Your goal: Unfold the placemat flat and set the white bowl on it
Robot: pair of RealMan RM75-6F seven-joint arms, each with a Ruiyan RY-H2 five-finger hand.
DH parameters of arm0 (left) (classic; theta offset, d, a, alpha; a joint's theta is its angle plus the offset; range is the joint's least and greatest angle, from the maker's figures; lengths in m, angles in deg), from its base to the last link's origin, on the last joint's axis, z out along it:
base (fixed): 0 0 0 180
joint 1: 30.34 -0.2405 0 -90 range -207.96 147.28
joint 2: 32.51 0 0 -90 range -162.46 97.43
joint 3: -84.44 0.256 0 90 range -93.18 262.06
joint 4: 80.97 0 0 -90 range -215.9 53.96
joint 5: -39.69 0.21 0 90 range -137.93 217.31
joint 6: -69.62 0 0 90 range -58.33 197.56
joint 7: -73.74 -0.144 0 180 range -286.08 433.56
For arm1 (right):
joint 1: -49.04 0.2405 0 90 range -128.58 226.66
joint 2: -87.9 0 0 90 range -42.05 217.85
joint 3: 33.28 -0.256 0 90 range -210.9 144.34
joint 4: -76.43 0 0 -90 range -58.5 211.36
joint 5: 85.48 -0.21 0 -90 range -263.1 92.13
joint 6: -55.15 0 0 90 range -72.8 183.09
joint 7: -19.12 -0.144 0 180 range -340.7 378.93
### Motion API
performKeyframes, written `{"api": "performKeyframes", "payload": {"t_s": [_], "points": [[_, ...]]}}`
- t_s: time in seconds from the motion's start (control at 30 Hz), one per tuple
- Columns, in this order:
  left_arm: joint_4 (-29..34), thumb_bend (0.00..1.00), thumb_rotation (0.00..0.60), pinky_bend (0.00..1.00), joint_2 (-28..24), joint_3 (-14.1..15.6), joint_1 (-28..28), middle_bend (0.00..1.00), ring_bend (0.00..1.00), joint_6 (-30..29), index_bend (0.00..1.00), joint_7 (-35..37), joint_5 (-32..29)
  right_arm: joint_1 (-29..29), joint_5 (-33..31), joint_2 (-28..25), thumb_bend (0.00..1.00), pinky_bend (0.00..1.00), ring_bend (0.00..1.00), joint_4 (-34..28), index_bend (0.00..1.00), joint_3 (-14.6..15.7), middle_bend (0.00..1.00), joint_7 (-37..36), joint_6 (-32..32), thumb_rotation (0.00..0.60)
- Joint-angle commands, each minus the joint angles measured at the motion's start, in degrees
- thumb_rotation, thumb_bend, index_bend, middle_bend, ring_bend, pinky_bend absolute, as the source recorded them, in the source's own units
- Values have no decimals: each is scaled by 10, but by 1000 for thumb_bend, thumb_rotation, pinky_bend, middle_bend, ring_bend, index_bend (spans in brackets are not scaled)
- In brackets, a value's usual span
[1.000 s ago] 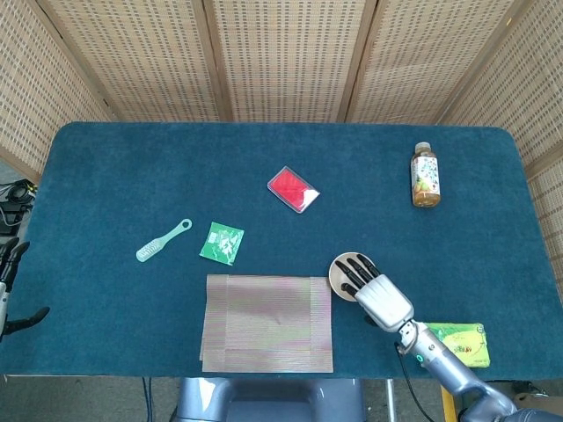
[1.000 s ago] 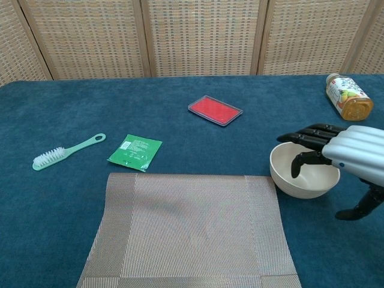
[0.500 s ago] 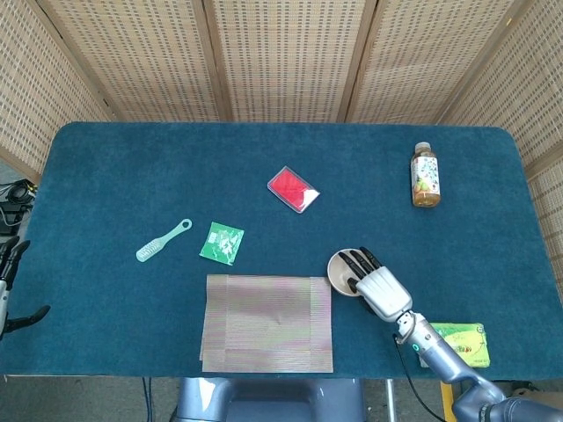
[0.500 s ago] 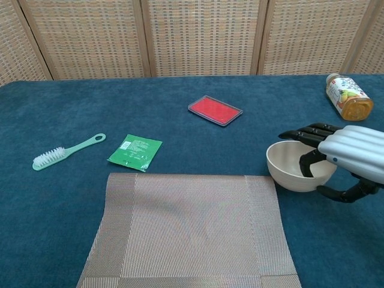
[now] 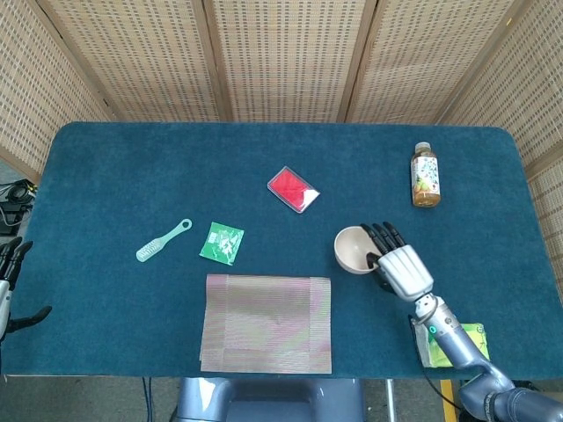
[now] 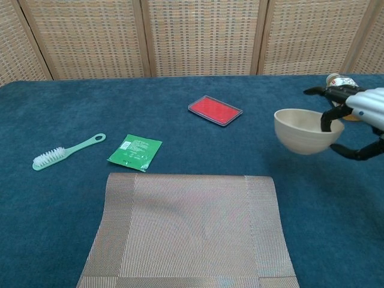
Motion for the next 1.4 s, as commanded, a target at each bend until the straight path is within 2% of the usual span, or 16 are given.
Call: {"api": "performKeyframes", "payload": {"t_s": [0.03, 0.23, 0.6, 0.73, 0.77, 0.8, 0.83, 0.87, 0.9, 0.93, 1.0, 1.23, 1.3, 1.4], "points": [[1, 0, 600, 0, 0, 1, -2, 0, 0, -4, 0, 1, 3, 2, -32, -13, 591, 0, 0, 20, 701, -20, 0, -17, 4, 600], [3, 0, 600, 0, -1, 2, -4, 0, 0, -10, 0, 1, 9, -3, -93, -29, 591, 0, 0, 63, 720, -39, 0, -29, 35, 600], [6, 0, 600, 0, 0, 4, -3, 0, 0, -10, 0, -1, 12, -10, -127, -9, 591, 0, 0, 150, 724, -19, 0, -59, 94, 600], [6, 0, 600, 0, 0, 4, -3, 0, 0, -11, 0, -2, 13, -9, -125, -8, 589, 0, 0, 158, 704, -15, 0, -60, 97, 600], [6, 0, 600, 0, 0, 4, -3, 0, 0, -11, 0, -3, 14, -9, -124, -8, 580, 0, 0, 158, 672, -14, 0, -59, 95, 600], [7, 0, 600, 0, 0, 5, -3, 0, 0, -11, 0, -3, 14, -9, -122, -10, 541, 0, 0, 156, 562, -12, 0, -60, 96, 600], [7, 0, 600, 0, 0, 5, -3, 0, 0, -12, 0, -3, 14, -9, -121, -16, 447, 0, 0, 148, 374, -9, 0, -64, 99, 600], [7, 0, 600, 0, -1, 5, -4, 0, 0, -12, 0, -2, 14, -11, -120, -22, 357, 0, 0, 138, 242, -7, 0, -68, 101, 600], [6, 0, 600, 0, 0, 5, -4, 0, 0, -13, 0, -2, 14, -14, -120, -32, 206, 0, 0, 120, 82, -7, 0, -69, 96, 600], [6, 0, 600, 0, 0, 4, -4, 0, 0, -14, 0, -2, 14, -16, -120, -37, 85, 0, 0, 111, 8, -7, 0, -67, 91, 600], [6, 0, 600, 0, -1, 4, -5, 0, 0, -16, 0, -2, 15, -26, -116, -58, 3, 0, 0, 73, 0, -8, 0, -63, 66, 600], [7, 0, 600, 0, 0, 8, -7, 0, 0, -23, 0, -1, 27, -62, -96, -127, 0, 0, 0, -40, 0, -8, 0, -59, -15, 600], [2, 0, 600, 0, 5, 16, -4, 0, 0, -28, 0, 3, 61, -84, -78, -160, 0, 0, 0, -89, 0, -5, 0, -61, -66, 600], [-19, 0, 600, 0, 17, 33, 2, 0, 0, -35, 0, 17, 122, -106, -68, -186, 0, 0, 0, -133, 0, 0, 0, -50, -102, 600]]}}
